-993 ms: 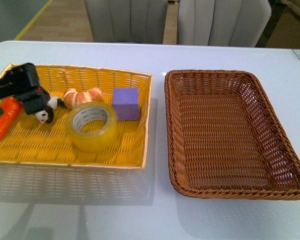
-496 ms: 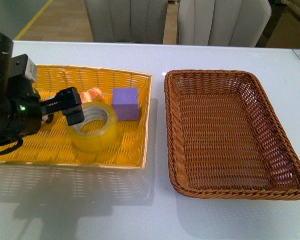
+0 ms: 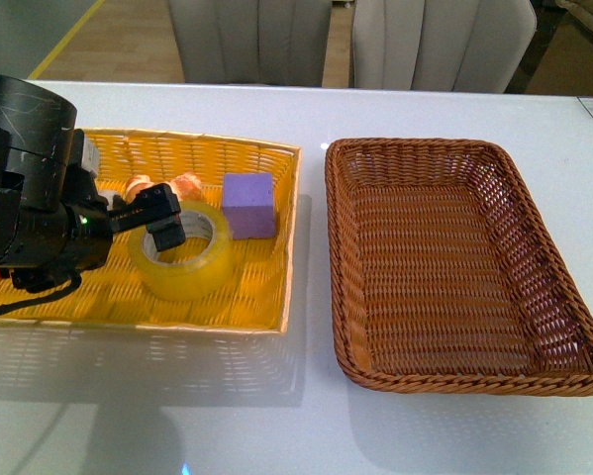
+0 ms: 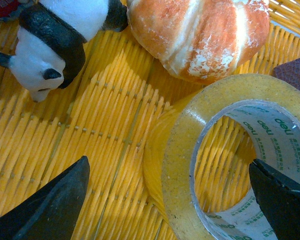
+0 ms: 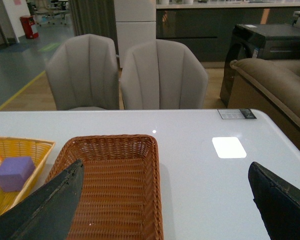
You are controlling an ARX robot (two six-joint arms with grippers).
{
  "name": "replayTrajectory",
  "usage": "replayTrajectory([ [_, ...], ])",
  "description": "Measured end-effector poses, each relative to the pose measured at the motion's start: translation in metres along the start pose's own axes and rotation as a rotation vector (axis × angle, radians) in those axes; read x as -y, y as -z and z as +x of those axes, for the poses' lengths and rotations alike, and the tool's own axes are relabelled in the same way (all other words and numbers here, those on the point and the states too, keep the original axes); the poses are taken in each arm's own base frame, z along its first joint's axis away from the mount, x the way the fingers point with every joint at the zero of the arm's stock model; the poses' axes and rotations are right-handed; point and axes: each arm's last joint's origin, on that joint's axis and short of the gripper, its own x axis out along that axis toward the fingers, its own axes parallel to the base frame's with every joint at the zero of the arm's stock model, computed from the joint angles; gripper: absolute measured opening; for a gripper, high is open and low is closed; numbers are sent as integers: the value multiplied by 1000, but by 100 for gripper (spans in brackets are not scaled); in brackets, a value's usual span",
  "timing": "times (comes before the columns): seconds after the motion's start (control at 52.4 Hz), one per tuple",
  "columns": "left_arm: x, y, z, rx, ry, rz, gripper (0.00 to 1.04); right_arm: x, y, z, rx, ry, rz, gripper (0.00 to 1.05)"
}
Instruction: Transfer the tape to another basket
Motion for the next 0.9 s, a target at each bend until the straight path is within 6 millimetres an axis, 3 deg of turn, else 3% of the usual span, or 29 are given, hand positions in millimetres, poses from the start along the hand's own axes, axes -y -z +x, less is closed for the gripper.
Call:
replayTrajectory([
  [0.267, 0, 0, 3, -16, -31, 3, 56, 0, 0, 0, 0, 0, 0, 96],
  [0.401, 5, 3, 5, -27, -31, 15, 28, 0, 0, 0, 0, 0, 0, 96],
  [0.477, 7, 4, 5, -21, -43, 20, 18, 0, 0, 0, 0, 0, 0, 96],
  [0.726, 7, 5, 2, -21, -36, 16, 15, 0, 0, 0, 0, 0, 0, 96],
  [0.897, 1, 12, -11, -33, -25, -5, 15, 0, 0, 0, 0, 0, 0, 96],
])
